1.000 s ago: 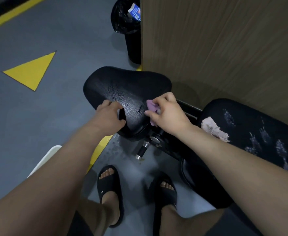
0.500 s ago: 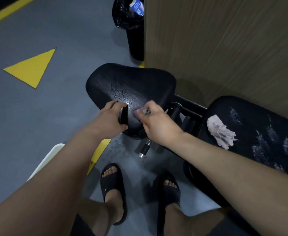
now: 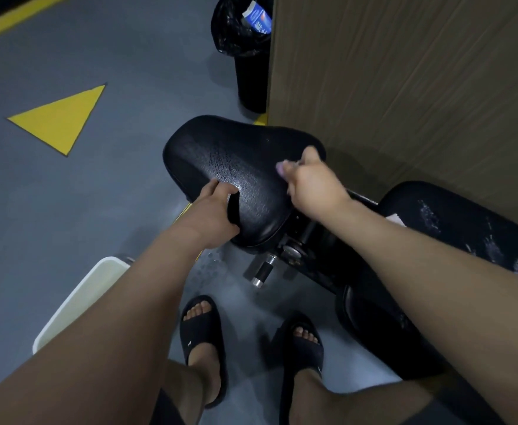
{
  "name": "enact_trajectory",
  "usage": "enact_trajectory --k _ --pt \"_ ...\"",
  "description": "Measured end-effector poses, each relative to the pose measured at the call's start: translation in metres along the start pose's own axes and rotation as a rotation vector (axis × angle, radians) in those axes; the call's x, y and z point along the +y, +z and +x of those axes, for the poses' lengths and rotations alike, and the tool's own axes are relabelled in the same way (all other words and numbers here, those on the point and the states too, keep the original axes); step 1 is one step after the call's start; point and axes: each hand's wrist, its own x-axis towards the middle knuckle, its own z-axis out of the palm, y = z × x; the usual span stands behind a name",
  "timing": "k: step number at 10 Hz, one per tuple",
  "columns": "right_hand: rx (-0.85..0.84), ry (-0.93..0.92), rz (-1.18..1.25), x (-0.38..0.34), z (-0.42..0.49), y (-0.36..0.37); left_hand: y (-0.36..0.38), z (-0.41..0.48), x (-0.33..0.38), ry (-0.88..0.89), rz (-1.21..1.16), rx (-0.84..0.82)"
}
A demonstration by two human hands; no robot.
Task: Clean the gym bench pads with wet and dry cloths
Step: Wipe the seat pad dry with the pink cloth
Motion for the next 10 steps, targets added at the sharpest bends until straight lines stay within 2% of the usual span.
enact_trajectory --k 1,2,3,4,5,6,7,8,9,10 --pt "-0.011 0.015 -0.014 -0.010 0.012 0.012 0.001 0.000 0.000 -0.003 -0.019 -0.017" --pt "-0.006 -0.124 0.237 -0.038 -0.032 0.012 0.000 0.000 -0.001 0.002 -0.040 -0.027" --pt "-0.050 -0.370 0.165 -0.039 -0.053 0.014 -0.001 0.001 -0.002 0.007 -0.035 -0.022" --pt "-0.033 -0.258 0.147 -0.027 -0.033 0.007 -0.002 0.000 -0.001 0.007 -0.036 -0.015" --pt "0.158 -0.039 0.132 -0.023 -0.007 0.010 -0.003 -0.002 -0.007 0.010 -0.060 -0.029" --pt "0.145 0.050 0.219 -0.052 -0.030 0.019 -0.005 -0.001 -0.015 0.043 -0.051 -0.057" --pt "0.069 -0.103 0.253 -0.074 -0.071 0.038 -0.010 0.000 -0.022 0.064 -0.020 -0.068" --pt "-0.035 -0.308 0.181 -0.076 -0.093 0.035 -0.012 0.000 -0.026 0.066 -0.002 -0.051" --pt "-0.003 -0.259 0.162 -0.059 -0.074 0.029 -0.012 -0.003 -0.026 0.078 0.007 -0.055" --pt "0.110 -0.013 0.211 -0.047 -0.051 0.032 -0.013 -0.008 -0.027 0.071 0.029 -0.063"
